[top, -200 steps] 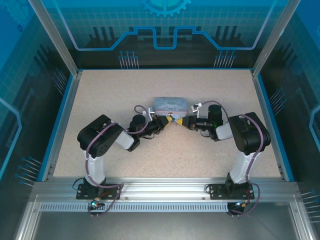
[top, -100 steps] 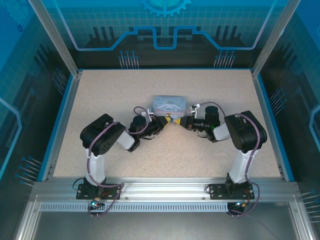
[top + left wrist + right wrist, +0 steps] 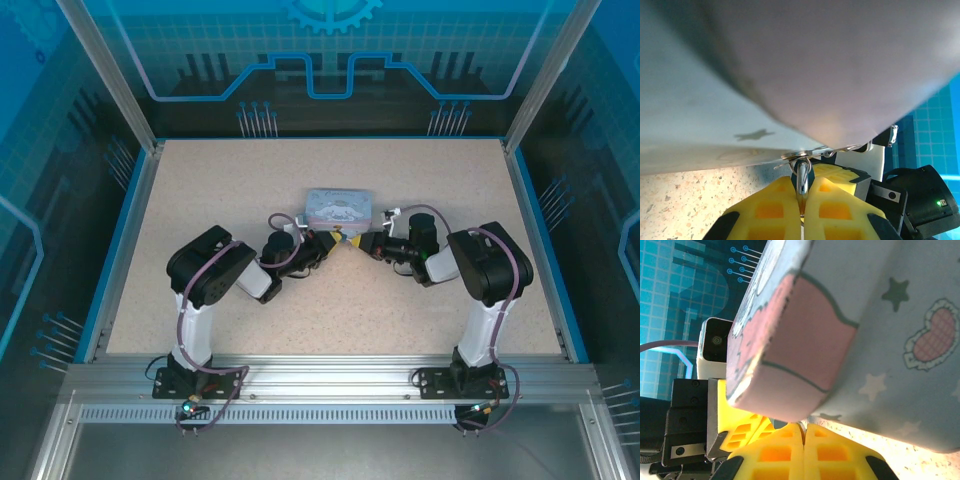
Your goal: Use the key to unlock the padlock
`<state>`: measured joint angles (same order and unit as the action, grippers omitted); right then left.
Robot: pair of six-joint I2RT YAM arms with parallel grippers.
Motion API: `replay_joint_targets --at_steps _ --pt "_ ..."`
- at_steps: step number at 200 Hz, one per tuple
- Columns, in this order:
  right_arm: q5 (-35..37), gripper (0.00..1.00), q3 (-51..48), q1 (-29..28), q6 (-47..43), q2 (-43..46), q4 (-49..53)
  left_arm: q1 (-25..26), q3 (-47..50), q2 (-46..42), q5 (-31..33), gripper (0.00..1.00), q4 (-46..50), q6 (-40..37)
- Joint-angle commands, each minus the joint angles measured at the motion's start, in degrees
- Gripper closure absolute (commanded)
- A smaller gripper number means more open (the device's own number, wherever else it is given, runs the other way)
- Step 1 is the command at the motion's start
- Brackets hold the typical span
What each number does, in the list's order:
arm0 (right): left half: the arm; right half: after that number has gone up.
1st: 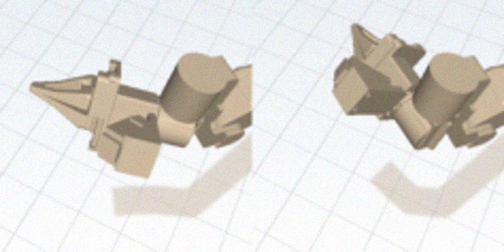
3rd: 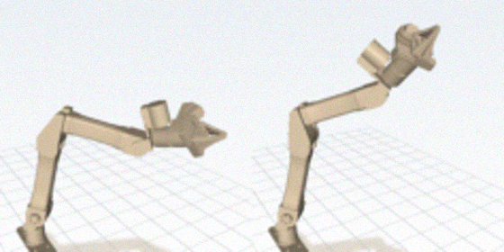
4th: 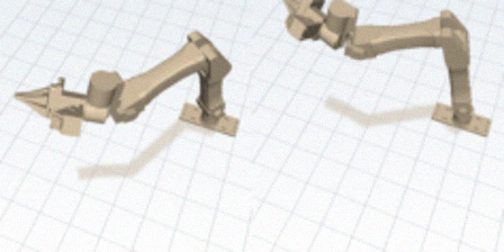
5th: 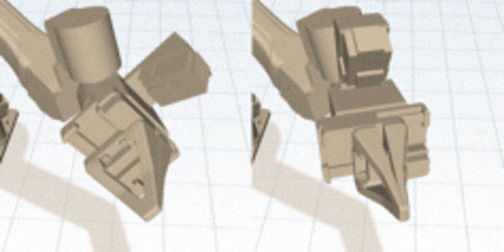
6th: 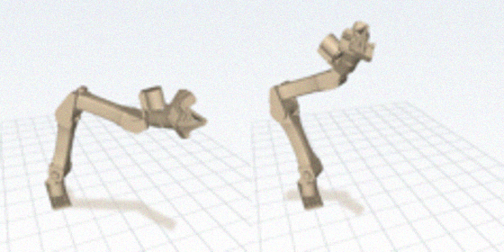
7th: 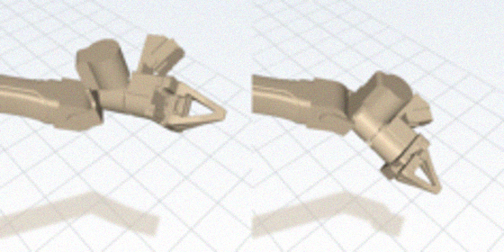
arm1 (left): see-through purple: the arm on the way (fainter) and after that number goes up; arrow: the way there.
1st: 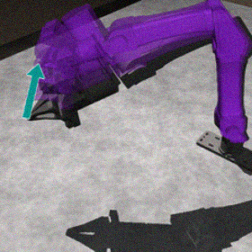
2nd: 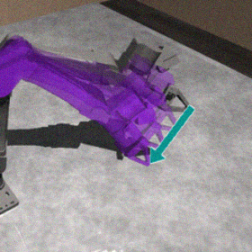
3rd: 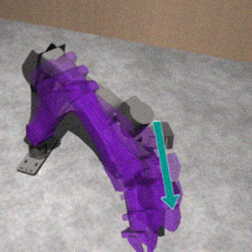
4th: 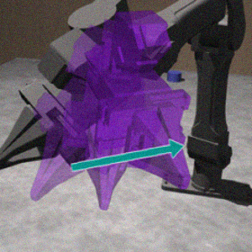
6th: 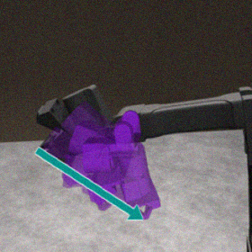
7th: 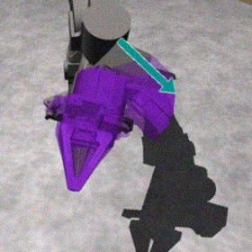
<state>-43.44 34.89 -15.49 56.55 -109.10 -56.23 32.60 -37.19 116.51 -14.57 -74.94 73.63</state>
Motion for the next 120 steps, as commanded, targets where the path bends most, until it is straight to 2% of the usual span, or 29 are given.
replay_joint_targets --at_steps 1,49,120 --pt "-4.21 0.97 0.93 -5.7 -0.62 2.42 -5.44 6.17 -3.51 1.0 -14.76 1.0 -5.13 1.26" --pt "-3.14 0.97 0.19 -5.58 -2.61 5.63 -1.63 6.26 -3.2 1.09 -14.2 1.0 -5.21 1.25" --pt "-4.88 0.97 3.04 -4.08 -1.59 -0.24 -4.3 6.33 -1.98 -1.02 -16.36 1.0 -4.36 1.19"
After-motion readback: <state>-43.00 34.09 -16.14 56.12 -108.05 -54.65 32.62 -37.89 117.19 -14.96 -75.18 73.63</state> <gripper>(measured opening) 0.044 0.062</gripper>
